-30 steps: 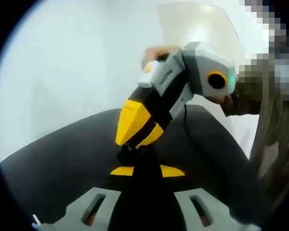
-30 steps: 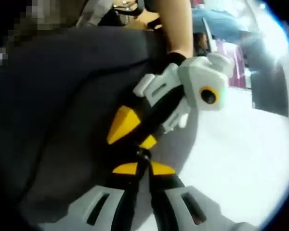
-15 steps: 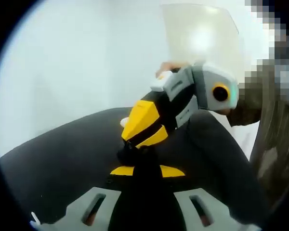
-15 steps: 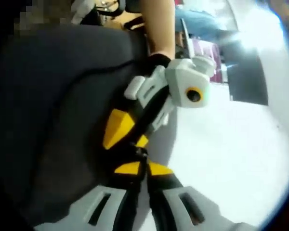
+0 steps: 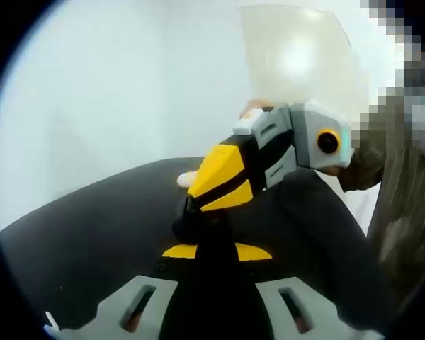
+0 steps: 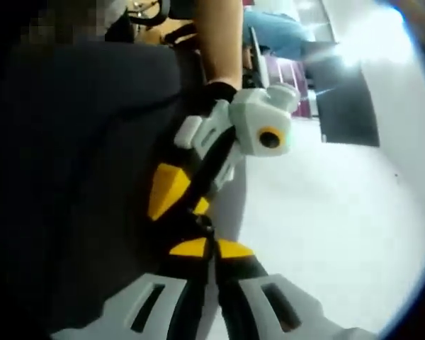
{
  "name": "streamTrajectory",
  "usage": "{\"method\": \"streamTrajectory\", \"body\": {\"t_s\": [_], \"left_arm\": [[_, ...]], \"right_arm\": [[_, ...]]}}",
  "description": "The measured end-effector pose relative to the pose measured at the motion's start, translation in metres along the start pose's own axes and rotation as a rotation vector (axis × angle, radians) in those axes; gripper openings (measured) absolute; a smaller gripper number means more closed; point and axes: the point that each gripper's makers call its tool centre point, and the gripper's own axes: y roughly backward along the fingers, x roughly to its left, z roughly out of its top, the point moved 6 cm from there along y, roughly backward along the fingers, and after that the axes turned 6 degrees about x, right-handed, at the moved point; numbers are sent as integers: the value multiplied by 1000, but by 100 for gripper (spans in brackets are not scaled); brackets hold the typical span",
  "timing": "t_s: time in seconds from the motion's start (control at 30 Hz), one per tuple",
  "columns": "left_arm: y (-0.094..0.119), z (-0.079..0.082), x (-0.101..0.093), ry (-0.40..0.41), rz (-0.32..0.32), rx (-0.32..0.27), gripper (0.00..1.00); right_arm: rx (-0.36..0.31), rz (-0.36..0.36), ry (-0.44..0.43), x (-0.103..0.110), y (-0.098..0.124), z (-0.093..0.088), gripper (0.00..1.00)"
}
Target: Pick up three earphones and place each one into its charging case using tactile feedback, ensure that each earphone is properly inserted and securely positioned inside the case.
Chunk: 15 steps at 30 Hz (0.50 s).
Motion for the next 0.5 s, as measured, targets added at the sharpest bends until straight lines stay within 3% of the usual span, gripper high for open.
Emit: {"method": "streamTrajectory", "body": {"t_s": [0.13, 0.2, 0.27, 0.37, 0.43, 0.5], "left_arm": [[0, 0, 1, 3, 1, 0, 14], [0, 0, 1, 1, 2, 0, 14], [0, 0, 1, 0, 3, 1, 14], [0, 0, 1, -1, 3, 1, 14], [0, 0, 1, 0, 3, 1, 14], [0, 0, 1, -1, 3, 1, 14]], "right_arm": [[26, -27, -87, -6, 6, -6, 6], [49, 8, -202, -2, 10, -13, 6], [64, -5, -311, -1, 15, -23, 6], [123, 38, -512, 10, 20, -41, 6], [129, 89, -634, 19, 22, -49, 6], [113, 129, -863, 28, 23, -56, 6]]}}
